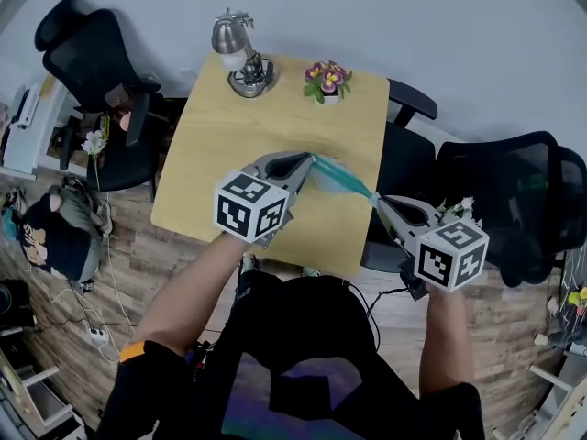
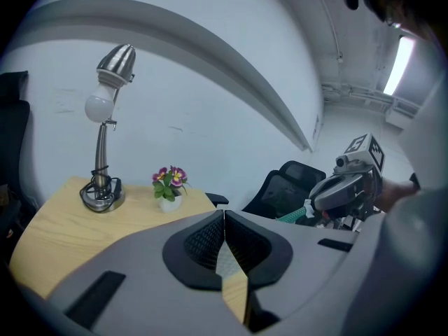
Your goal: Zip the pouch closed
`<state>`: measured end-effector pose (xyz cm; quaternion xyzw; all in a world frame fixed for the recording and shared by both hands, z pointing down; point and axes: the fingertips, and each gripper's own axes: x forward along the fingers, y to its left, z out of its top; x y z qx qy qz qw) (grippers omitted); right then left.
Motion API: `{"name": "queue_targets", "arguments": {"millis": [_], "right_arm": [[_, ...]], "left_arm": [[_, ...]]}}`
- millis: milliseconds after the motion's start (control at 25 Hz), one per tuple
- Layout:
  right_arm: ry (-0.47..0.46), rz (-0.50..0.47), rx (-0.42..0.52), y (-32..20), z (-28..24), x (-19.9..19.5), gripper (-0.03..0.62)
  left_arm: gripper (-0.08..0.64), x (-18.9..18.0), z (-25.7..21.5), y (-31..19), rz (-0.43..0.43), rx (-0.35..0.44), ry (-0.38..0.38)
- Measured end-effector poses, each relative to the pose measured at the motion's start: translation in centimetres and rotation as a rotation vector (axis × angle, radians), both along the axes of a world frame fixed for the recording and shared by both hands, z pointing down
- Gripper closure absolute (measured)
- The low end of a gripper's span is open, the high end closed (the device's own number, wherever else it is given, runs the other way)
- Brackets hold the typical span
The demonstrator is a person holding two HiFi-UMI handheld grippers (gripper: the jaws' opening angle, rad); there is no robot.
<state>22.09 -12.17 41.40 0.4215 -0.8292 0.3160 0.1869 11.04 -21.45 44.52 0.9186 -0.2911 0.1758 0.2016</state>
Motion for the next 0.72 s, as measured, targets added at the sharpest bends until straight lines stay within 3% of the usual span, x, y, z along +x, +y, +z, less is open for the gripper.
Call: {"name": "queue_targets", "arguments": {"millis": [320,720], "right_arm": [[-0.032,-0.064,-0.104,2.8,3.6,-1.8,0.572],[0.006,-0.140,-0.203,5.5,9.3,-5.5,0.572]], "left_arm": [[0.548,-2.7,2.1,3.0,-0.021,-0.065,-0.023],[0.549,-6.8,6.4,7.2,-0.102,-0.172,-0.059]]}}
